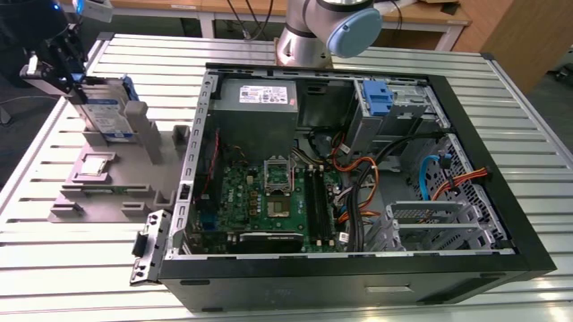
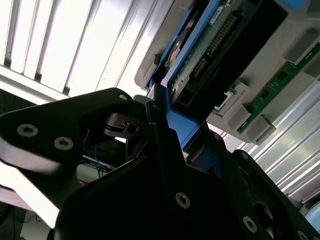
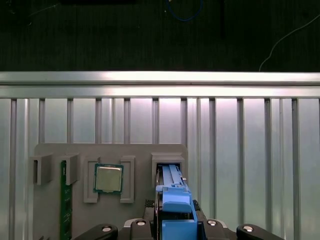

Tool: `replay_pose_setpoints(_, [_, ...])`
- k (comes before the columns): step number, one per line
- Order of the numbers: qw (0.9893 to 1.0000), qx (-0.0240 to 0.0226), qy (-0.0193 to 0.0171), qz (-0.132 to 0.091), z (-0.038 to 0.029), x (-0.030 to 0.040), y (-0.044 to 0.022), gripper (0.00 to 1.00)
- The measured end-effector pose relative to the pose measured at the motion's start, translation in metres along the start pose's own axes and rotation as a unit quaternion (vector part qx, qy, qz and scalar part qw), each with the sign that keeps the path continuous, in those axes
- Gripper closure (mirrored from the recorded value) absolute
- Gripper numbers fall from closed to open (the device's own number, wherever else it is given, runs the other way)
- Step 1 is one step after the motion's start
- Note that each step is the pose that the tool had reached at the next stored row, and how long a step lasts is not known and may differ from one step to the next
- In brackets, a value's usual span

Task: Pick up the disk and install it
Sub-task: 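Pick up the disk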

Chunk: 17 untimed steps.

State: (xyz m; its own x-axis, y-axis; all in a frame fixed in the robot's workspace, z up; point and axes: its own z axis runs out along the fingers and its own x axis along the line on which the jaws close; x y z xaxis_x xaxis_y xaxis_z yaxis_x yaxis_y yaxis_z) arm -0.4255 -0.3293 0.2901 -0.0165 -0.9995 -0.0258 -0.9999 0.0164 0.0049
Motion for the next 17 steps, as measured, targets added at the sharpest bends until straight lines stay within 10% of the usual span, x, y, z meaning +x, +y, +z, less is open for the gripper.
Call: replay_pose_setpoints(17, [1.0000,0.0000,0.0004,0.000,-0.0126,-0.0003,0.0001,0.63])
